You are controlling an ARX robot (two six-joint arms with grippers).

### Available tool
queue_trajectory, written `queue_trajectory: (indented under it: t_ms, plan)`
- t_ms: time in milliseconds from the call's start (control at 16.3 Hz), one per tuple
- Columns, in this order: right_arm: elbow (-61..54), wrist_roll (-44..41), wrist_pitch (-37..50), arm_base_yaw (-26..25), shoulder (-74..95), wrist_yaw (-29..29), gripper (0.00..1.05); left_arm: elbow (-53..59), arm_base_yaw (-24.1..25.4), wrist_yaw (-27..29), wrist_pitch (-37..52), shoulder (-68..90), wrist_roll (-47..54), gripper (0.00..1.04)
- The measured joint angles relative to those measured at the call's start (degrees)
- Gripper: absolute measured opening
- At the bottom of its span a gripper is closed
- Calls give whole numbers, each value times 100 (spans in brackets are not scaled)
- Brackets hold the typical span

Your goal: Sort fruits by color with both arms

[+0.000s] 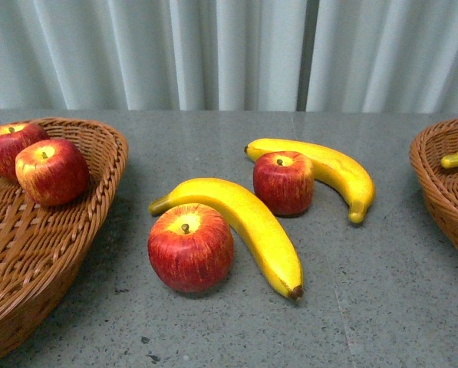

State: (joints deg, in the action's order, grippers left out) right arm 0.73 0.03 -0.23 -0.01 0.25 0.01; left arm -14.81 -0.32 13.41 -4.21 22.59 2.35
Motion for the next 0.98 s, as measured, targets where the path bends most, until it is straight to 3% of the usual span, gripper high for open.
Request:
queue_trajectory:
  t_ms: [123,307,984]
  plan:
    - [0,-2,-4,0,0,0,98,-599,317,-734,1147,1305,420,98]
    - [0,-2,-2,0,0,0,98,-2334,-490,-1644,1303,3705,595,98]
    - [0,-2,-2,0,0,0,98,-3300,-1530,-2037,551,5174,960,98]
